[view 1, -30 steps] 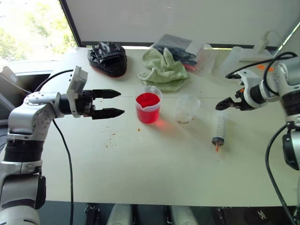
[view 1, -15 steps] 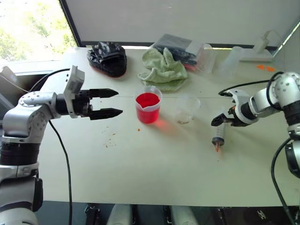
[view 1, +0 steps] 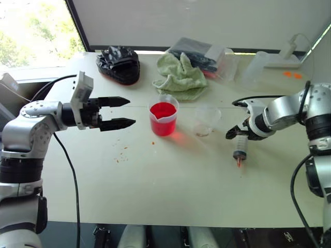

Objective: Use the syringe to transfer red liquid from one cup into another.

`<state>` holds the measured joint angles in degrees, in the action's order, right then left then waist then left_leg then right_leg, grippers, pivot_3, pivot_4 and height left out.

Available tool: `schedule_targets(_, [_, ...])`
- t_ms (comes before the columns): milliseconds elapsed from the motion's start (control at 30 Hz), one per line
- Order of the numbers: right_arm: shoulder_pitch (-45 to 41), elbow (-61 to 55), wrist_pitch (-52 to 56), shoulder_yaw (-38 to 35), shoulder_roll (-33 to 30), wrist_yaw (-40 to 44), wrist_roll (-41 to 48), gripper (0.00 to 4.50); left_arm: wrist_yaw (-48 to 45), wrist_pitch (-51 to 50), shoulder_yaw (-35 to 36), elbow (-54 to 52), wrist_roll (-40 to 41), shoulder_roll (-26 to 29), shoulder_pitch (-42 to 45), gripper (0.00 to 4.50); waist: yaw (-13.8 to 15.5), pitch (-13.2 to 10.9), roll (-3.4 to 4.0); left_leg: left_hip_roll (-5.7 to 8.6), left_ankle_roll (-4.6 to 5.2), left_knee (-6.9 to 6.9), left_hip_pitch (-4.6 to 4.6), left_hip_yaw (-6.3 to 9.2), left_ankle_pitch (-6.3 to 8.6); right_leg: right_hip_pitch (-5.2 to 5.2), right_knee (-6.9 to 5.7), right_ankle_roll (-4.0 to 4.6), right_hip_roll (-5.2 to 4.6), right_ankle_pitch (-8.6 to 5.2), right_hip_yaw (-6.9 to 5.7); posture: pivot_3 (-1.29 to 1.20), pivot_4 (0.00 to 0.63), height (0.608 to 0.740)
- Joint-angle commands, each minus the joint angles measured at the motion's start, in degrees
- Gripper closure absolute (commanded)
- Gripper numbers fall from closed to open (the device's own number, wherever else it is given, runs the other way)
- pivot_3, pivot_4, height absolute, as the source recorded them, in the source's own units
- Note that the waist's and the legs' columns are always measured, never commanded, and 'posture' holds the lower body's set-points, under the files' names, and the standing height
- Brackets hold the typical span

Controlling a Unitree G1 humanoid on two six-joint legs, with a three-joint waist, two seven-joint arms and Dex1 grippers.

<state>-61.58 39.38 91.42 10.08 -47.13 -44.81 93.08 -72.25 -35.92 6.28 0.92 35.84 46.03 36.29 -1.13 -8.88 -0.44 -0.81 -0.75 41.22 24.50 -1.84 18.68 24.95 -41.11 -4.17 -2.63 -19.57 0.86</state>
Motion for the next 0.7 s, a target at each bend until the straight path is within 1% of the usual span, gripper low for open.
schedule_targets(33, [1.0,0.6,-2.2,-6.8,3.0,-8.2,-0.1,0.10,0.3,-0.1,2.4,-2.0,1.5,1.0,-0.2,0.00,0.0,0.0,0.00,0.00,0.00,0.00,-0.01,0.00,0.00,-0.01,0.00,0.00,0.00,0.00,0.00,0.00,0.150,0.711])
schedule_targets(167, [3.7,-1.9,-3.8,-12.2,5.6,-15.8,0.6,0.10,0.8,-0.5,3.1,-2.9,2.0,1.6,-1.2,0.00,0.0,0.0,-0.03,-0.01,0.00,0.00,-0.01,0.03,0.00,-0.04,0.00,0.00,0.01,0.00,-0.02,0.00,0.150,0.711])
schedule_targets(333, [6.7,-4.7,-4.0,-16.6,7.4,-21.1,1.3,0.10,1.5,-0.9,3.6,-3.9,2.4,2.0,-2.2,0.00,0.1,0.0,-0.03,-0.01,-0.01,0.01,-0.02,0.06,0.00,-0.09,0.03,0.00,0.01,0.00,-0.03,0.00,0.150,0.711])
schedule_targets(533, [9.0,-7.0,-3.7,-18.1,7.8,-25.0,4.9,0.10,1.8,-1.0,4.0,-4.4,2.5,2.4,-2.8,0.00,0.1,0.0,-0.03,0.00,0.00,0.00,-0.03,0.07,0.00,-0.11,0.04,0.00,0.02,0.00,-0.05,0.00,0.150,0.711])
schedule_targets(633, [11.1,-8.8,-4.5,-17.3,6.8,-27.2,8.8,0.10,1.9,-0.6,3.8,-4.0,2.2,2.2,-2.8,0.00,0.1,0.0,-0.03,0.00,-0.01,0.01,-0.03,0.07,0.00,-0.11,0.05,0.00,0.02,0.00,-0.05,0.00,0.150,0.711])
schedule_targets(700, [12.7,-10.6,-5.9,-16.1,6.1,-28.9,12.2,0.63,1.9,-0.4,3.7,-3.8,2.1,2.1,-2.7,0.00,0.1,0.0,-0.04,0.00,0.00,0.01,-0.03,0.08,0.00,-0.12,0.05,0.00,0.03,0.00,-0.05,0.00,0.150,0.711])
